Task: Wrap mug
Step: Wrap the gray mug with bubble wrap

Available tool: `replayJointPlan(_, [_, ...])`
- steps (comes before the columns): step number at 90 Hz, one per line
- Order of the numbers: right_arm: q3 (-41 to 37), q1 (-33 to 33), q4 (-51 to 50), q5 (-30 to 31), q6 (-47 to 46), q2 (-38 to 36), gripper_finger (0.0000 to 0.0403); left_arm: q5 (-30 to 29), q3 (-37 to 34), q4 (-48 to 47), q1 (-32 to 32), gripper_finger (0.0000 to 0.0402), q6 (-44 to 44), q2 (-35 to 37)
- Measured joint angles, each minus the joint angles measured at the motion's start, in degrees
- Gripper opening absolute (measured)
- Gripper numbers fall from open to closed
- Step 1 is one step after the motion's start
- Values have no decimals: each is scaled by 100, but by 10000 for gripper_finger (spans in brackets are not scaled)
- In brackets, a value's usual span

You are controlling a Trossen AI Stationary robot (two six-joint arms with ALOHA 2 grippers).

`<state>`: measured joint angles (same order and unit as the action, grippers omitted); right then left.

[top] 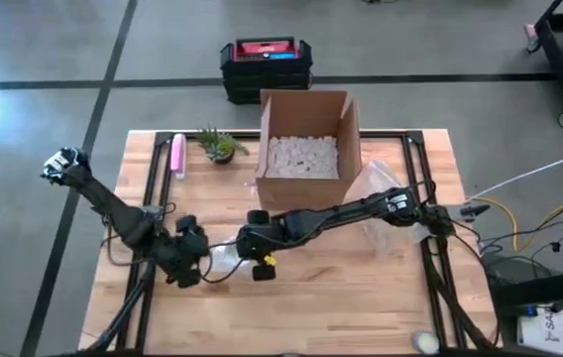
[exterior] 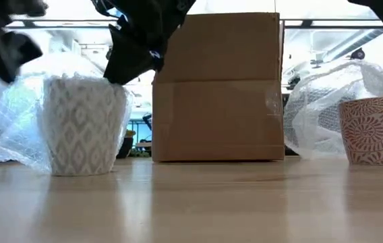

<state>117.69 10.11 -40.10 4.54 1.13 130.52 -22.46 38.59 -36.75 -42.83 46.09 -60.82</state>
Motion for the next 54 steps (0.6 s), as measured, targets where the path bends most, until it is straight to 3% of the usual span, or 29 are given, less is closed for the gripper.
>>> replayJointPlan(11, [-2, 0, 4, 2, 21, 2, 14, 116, -636, 1630, -271, 0, -34, -199])
replayJointPlan(20, [-2, 0, 10, 2, 46, 4, 14, -340, -831, 2527, -271, 0, -271, -290])
replayJointPlan(33, [-2, 0, 51, 3, 44, 17, 14, -1286, -841, 2526, -210, 0, -608, -267])
replayJointPlan(54, [-10, 0, 122, -9, 42, 21, 14, -1449, -530, 2310, 71, 0, -1026, -247])
